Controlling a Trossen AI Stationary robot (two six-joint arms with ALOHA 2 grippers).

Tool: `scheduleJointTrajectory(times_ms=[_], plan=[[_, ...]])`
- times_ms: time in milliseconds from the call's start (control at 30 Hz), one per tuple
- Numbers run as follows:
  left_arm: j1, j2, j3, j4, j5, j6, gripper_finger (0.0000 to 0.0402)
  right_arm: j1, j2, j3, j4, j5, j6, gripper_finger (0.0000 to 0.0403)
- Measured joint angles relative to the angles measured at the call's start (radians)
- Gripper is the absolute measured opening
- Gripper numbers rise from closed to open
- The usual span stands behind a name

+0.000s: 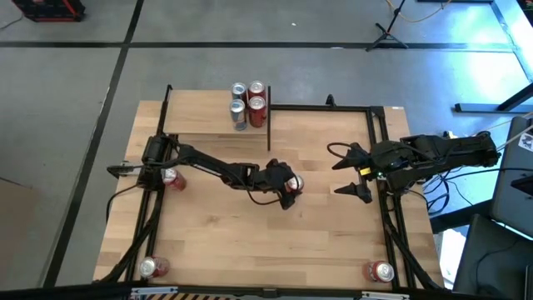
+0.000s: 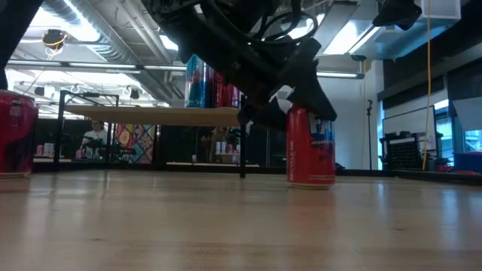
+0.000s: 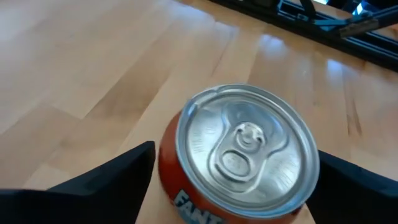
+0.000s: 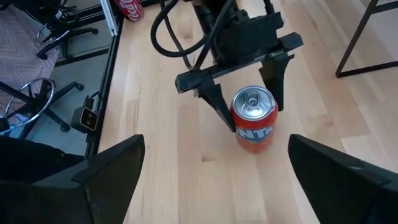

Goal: Place canned beverage on shelf
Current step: Put the top red soda can on the shelf

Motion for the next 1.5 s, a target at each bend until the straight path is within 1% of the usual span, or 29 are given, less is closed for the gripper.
scheduleJointTrajectory(times_ms=[133,267,367,467,567,767,900,1067,1133,1300,1400,1500], plan=[[0.0,0.0,0.002,-0.001,-0.002,-0.018,0.0315,0.0,0.0,0.0,-0.002,0.007,0.0,0.0383],[-0.004,-0.021,0.025,-0.06,0.018,-0.02,0.0276,0.0,0.0,0.0,-0.002,0.007,0.0,0.0383],[-0.007,-0.072,0.061,-0.156,0.039,-0.016,0.0275,0.0,0.0,0.0,-0.002,0.007,0.0,0.0383],[-0.012,-0.164,0.092,-0.267,0.055,0.002,0.0275,0.0,0.0,0.0,-0.001,0.007,0.0,0.0383],[-0.014,-0.282,0.095,-0.372,0.039,0.009,0.0275,0.0,0.0,0.0,0.001,0.013,-0.003,0.0383],[0.017,-0.525,0.095,-0.605,0.021,0.029,0.0275,0.0,0.005,0.0,0.01,0.116,-0.009,0.0383],[0.061,-0.662,0.095,-0.767,0.028,0.054,0.0275,0.0,0.005,0.0,0.046,0.197,-0.068,0.0383],[0.16,-0.818,0.095,-0.939,0.066,0.113,0.0275,-0.003,0.005,0.0,0.106,0.335,-0.135,0.0383],[0.213,-0.867,0.095,-1.004,0.086,0.141,0.0275,-0.024,0.005,0.0,0.131,0.372,-0.159,0.0383],[0.382,-0.944,0.095,-1.099,0.143,0.27,0.0275,-0.136,0.013,0.0,0.176,0.374,-0.186,0.0383],[0.512,-0.949,0.095,-1.099,0.235,0.374,0.0275,-0.214,0.028,0.0,0.193,0.374,-0.186,0.0383],[0.648,-0.935,0.092,-1.1,0.351,0.483,0.0275,-0.283,0.047,0.0,0.192,0.342,-0.186,0.0383]])
